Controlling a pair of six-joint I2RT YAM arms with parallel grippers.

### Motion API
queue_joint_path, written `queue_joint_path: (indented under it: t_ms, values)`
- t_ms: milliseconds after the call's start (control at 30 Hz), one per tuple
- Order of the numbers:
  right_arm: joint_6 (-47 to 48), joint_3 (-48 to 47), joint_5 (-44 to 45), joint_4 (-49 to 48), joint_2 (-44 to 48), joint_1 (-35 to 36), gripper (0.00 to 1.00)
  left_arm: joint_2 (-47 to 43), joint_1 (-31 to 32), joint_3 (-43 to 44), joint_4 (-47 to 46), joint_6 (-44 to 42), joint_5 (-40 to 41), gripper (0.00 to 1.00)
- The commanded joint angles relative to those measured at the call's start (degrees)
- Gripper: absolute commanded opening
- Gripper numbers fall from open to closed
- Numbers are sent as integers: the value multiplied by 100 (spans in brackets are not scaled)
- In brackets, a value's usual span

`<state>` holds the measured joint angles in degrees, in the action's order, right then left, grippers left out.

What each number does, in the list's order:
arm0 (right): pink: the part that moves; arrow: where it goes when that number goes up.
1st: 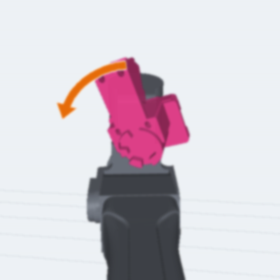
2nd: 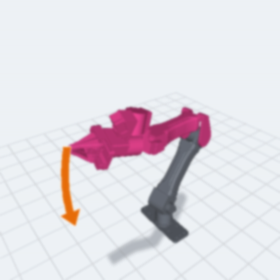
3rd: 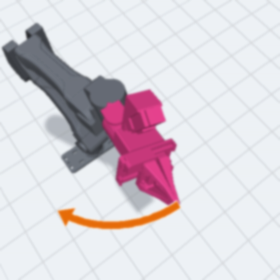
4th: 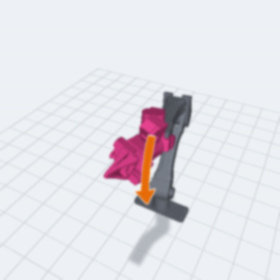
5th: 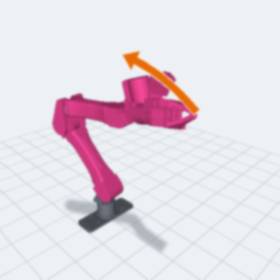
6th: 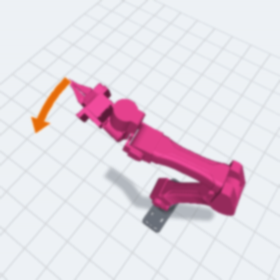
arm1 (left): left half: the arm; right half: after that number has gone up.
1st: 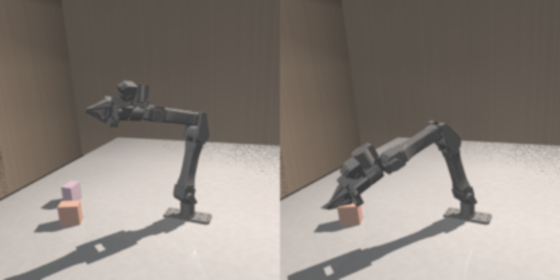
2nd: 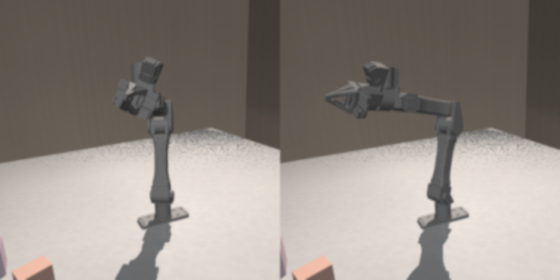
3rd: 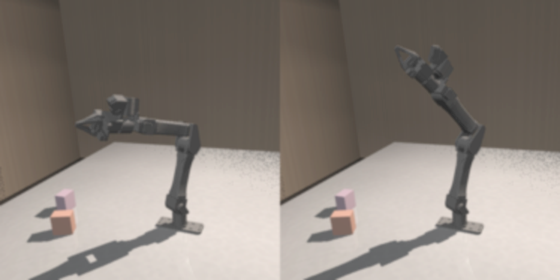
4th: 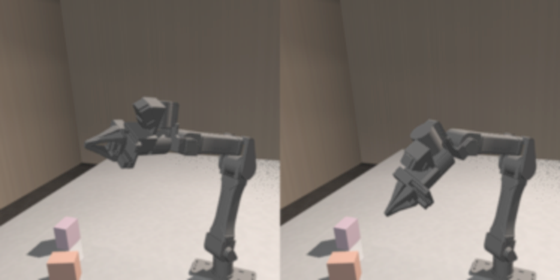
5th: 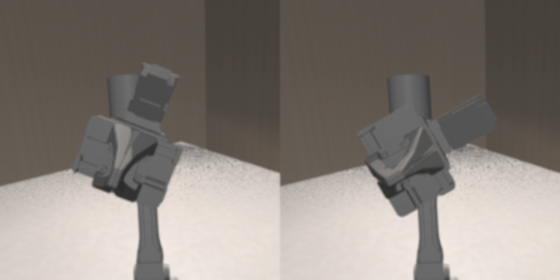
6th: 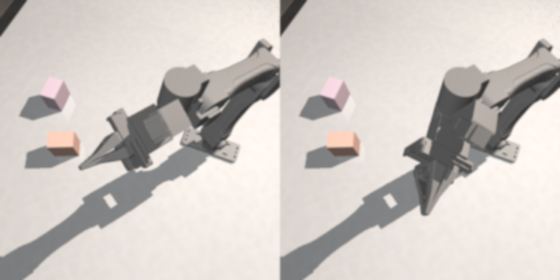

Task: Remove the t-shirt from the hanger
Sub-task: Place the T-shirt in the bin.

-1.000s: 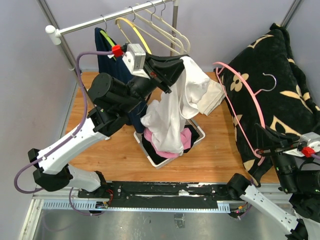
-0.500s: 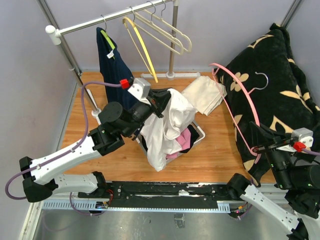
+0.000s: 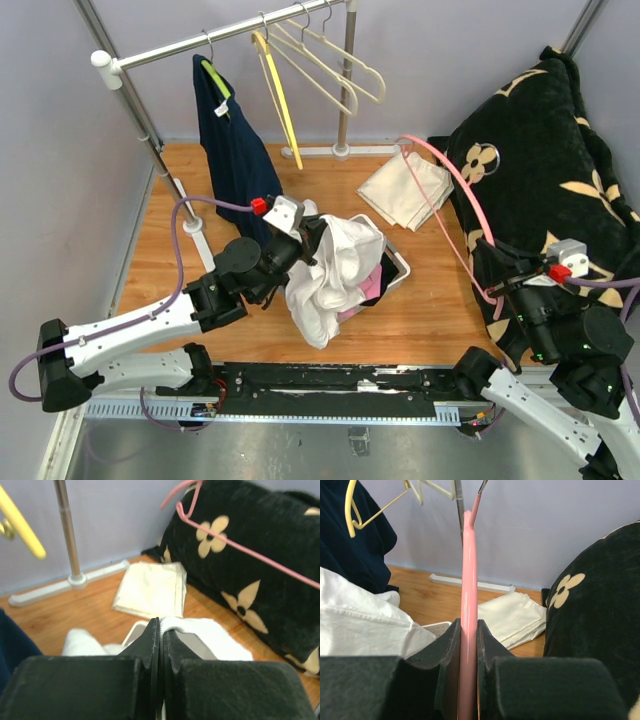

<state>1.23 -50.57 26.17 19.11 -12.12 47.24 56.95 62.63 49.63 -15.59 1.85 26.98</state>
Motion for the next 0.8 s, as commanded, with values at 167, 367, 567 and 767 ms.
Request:
queue_joint_path:
  t_ms: [167, 367, 567, 767]
  values:
    - [-106, 222, -248, -616, -194, 9, 1, 176, 90, -1143, -431, 435, 688, 1]
    - [-79, 236, -257, -624, -205, 10, 1, 798, 89, -1549, -744, 663, 853, 0]
    - [-80, 229, -296, -612, -169, 2, 1, 1581, 83, -1582, -782, 796, 1172, 1]
    - [-94, 185, -381, -557, -142, 5, 1, 1978, 84, -1455, -609, 840, 1336, 0]
